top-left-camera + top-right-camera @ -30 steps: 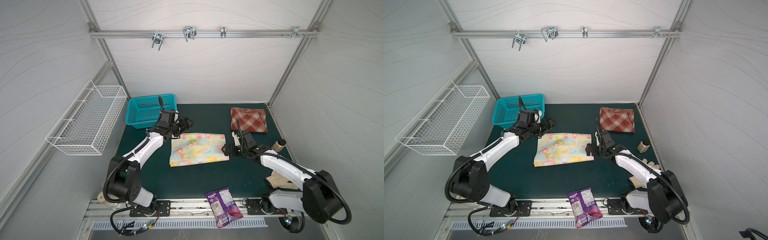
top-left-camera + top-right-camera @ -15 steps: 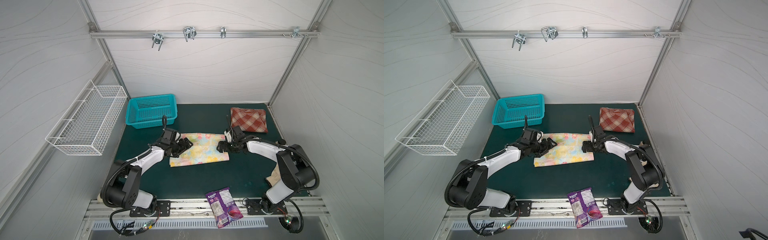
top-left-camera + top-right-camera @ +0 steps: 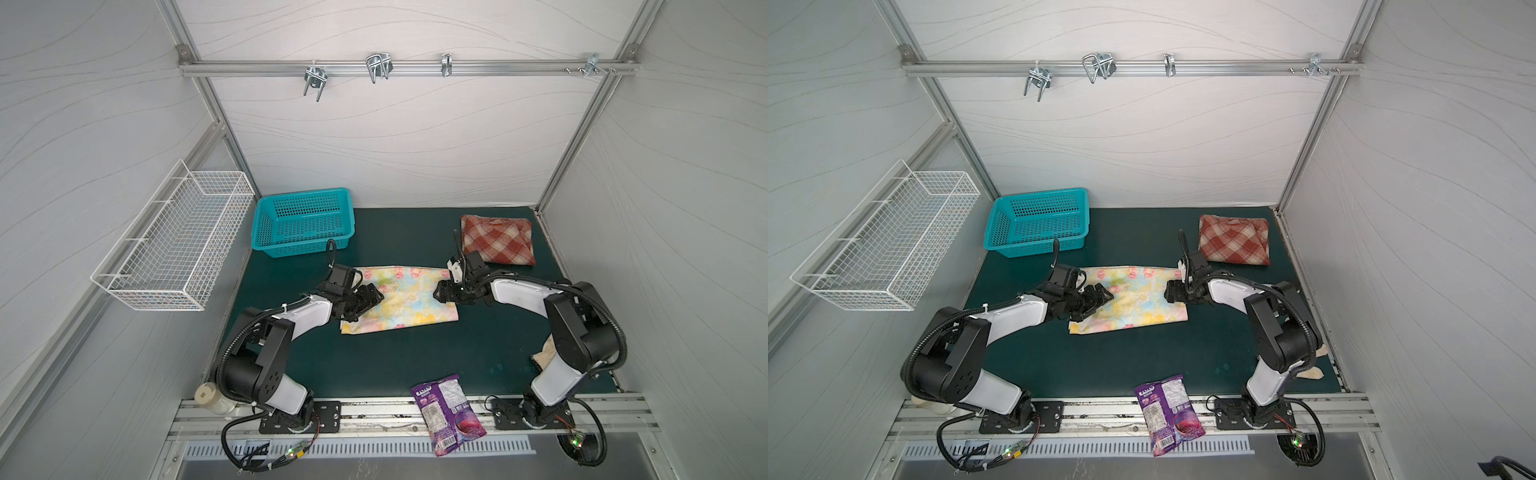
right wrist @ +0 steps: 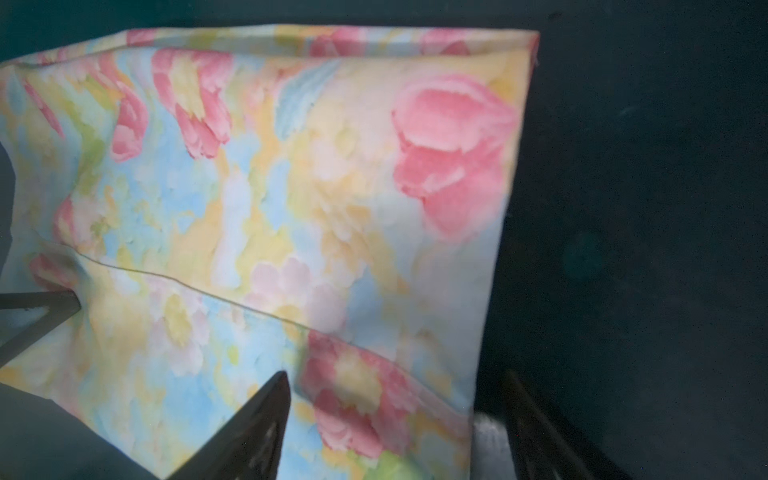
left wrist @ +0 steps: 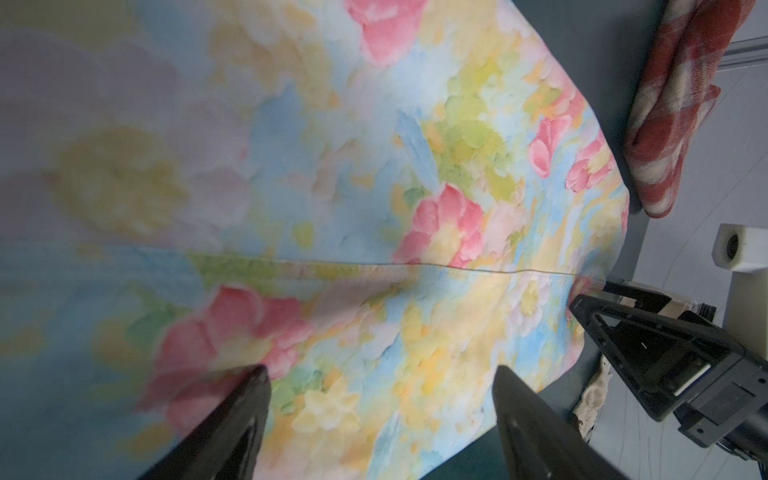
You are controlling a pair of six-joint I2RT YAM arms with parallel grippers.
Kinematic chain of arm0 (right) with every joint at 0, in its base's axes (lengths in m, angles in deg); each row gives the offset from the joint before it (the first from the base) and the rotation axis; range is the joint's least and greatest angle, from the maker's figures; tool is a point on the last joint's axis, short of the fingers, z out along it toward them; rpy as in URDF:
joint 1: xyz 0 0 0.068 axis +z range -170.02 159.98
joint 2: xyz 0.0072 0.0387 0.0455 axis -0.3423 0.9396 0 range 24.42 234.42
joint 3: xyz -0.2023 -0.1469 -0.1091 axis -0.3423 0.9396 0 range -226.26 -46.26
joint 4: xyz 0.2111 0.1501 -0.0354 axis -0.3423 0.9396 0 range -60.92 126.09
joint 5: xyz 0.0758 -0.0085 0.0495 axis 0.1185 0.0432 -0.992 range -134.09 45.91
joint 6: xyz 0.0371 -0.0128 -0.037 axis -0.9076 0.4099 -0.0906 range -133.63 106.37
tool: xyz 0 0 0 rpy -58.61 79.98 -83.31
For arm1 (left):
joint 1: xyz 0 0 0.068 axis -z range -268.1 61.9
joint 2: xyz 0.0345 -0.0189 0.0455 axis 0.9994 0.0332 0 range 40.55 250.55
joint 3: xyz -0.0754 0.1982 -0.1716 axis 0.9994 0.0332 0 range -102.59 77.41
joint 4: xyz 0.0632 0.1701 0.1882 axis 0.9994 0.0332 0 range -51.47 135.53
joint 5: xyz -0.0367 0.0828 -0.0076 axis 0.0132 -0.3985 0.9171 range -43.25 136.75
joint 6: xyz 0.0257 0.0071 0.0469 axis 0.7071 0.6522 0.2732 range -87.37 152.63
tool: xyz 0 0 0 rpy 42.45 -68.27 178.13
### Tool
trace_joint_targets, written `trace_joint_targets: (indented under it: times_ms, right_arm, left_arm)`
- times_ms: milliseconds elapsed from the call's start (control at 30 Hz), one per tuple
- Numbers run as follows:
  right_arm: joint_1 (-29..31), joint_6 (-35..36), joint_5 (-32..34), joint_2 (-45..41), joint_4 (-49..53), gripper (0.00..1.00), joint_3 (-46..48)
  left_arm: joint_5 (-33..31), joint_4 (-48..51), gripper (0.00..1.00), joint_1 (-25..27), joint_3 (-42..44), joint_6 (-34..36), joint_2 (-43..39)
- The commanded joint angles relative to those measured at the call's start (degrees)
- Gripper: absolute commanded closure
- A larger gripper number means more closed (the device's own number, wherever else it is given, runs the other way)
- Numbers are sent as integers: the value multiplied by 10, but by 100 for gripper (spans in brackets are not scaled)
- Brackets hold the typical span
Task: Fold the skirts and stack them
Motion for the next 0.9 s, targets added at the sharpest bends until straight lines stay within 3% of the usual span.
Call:
trace_joint_targets:
  times_ms: [0, 233, 567, 700, 867]
  right_arm:
    - [-3, -9, -24, 35, 0, 26, -2]
    - [-3, -23, -25, 55, -21, 46, 11]
    - [-21, -51, -79, 79, -56, 100, 19]
    - [-30, -56, -102, 58, -63, 100, 22]
    - [-31, -33, -62, 6, 3, 100, -7]
  left_arm:
    - [-23, 2, 16, -1, 6, 11, -2]
    - [-22, 0, 16, -2, 6, 10, -2]
    - [-26, 6, 16, -2, 6, 12, -12]
    - [-27, 8, 16, -2, 3, 14, -18]
    - [-21, 20, 16, -2, -12, 17, -30]
